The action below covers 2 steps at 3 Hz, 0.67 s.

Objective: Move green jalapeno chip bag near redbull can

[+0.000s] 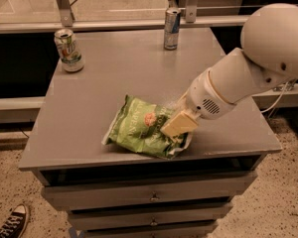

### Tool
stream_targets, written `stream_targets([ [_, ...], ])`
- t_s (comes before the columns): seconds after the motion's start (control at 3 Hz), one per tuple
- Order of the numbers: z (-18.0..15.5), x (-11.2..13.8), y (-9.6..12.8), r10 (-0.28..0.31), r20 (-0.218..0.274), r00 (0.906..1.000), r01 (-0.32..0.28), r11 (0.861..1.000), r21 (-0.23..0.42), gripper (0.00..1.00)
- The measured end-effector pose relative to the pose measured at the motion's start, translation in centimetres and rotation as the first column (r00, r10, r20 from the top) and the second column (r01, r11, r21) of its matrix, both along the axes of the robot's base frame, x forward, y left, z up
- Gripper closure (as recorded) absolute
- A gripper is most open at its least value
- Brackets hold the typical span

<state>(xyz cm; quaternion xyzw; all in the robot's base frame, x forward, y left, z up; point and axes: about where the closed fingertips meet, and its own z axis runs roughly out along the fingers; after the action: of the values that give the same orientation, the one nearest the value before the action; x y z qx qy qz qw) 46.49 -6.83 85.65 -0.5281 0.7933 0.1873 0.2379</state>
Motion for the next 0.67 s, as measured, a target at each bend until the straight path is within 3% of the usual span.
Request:
stream_targets([
  [0.33, 4.1, 1.2, -2.7, -0.044, 0.102, 0.9938, 0.049, 0.998, -0.047, 1.0],
  [0.67, 10.3, 2.5, -7.6, -0.114, 0.23, 0.9665, 0.143, 0.983, -0.113, 1.0],
])
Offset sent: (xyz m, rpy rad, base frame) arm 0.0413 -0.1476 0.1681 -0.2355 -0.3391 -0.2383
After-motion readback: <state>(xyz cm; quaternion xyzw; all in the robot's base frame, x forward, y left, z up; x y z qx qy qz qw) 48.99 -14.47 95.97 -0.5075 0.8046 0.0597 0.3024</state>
